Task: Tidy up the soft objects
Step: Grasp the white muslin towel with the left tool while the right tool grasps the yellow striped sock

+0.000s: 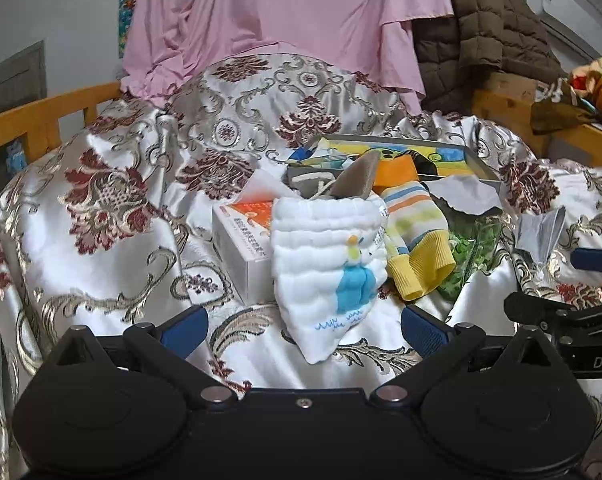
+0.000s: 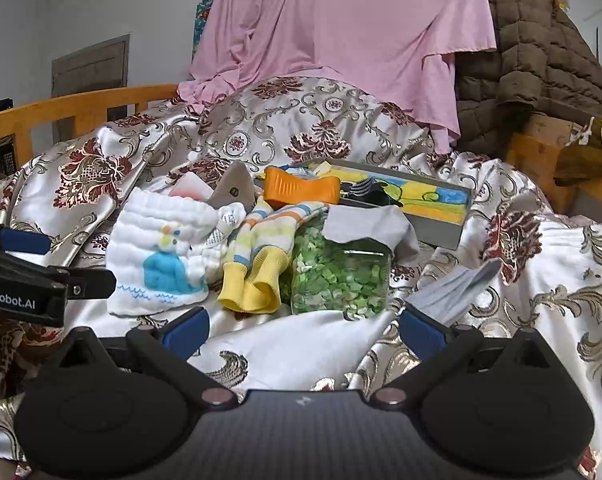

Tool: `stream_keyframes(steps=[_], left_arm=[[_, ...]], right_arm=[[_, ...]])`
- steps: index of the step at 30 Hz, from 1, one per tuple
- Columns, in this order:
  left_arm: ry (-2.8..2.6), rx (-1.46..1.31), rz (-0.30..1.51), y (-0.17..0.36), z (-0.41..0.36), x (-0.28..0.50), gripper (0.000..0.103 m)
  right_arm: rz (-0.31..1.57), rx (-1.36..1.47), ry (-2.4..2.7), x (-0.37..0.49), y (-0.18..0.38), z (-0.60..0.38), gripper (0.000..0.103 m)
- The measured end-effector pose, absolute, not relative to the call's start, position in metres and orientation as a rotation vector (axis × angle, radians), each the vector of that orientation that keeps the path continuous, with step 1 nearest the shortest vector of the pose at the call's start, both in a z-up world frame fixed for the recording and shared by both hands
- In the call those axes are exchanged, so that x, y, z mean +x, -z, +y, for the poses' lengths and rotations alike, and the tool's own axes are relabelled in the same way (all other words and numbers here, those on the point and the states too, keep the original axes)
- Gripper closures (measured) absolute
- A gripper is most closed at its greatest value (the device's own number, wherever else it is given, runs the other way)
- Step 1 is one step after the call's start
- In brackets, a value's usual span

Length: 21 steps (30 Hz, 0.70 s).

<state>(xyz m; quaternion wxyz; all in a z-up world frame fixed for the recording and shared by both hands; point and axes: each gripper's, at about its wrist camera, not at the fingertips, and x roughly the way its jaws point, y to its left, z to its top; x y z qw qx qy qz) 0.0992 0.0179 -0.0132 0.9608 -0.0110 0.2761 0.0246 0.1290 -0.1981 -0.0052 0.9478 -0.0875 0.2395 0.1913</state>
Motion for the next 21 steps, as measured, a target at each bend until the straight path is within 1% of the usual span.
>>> stream_keyframes(steps=[3,14,21], left_arm=[[-0.027,0.014,0.555,0.011,0.018,0.104,0.001],[0.077,0.075,0.565,0.004,0.027,0.133,0.001],[0.135,0.101,0.571,0.001,0.033,0.155,0.001]], right_arm=[[0.455,-0.211,-0.388,0.130,0.007,-0.193,0.000],[0.276,-0.470,-0.404,0.145,0.017,-0.160,0.000],[0.258,-0.628,-0.455,0.168,0.023,-0.141,0.001]])
